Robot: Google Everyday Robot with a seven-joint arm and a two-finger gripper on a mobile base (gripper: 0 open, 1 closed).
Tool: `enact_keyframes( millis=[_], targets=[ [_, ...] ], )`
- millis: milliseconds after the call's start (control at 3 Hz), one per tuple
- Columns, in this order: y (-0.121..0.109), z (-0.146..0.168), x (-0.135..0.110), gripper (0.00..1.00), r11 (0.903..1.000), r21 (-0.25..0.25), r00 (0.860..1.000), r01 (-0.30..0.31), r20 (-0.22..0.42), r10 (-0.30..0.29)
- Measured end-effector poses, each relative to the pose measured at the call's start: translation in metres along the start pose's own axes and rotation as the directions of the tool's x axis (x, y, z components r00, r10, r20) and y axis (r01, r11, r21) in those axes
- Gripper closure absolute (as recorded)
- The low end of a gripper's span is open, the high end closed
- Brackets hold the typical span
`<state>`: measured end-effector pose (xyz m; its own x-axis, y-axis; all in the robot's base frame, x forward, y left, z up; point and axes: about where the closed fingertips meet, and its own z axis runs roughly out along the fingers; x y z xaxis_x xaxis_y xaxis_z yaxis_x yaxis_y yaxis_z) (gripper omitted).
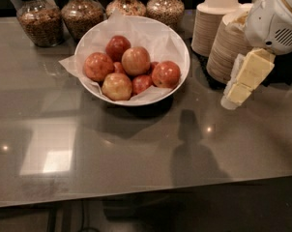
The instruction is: Pick apple from white bowl
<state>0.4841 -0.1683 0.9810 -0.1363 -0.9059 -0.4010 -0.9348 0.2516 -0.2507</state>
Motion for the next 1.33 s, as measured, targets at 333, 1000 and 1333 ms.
enact_keyframes(
  millis=[333, 1000, 1333],
  targets=[
    [-0.027, 0.02, -0.032, 0.0, 0.9999, -0.006, 0.99, -0.014, 0.143, 0.015],
    [-0.064, 0.048, -0.105, 0.0, 0.9977, -0.061, 0.936, 0.031, 0.352, -0.008],
    [-0.068, 0.06, -0.127, 0.02, 0.9951, -0.082, 0.918, 0.056, 0.396, -0.019]
  ],
)
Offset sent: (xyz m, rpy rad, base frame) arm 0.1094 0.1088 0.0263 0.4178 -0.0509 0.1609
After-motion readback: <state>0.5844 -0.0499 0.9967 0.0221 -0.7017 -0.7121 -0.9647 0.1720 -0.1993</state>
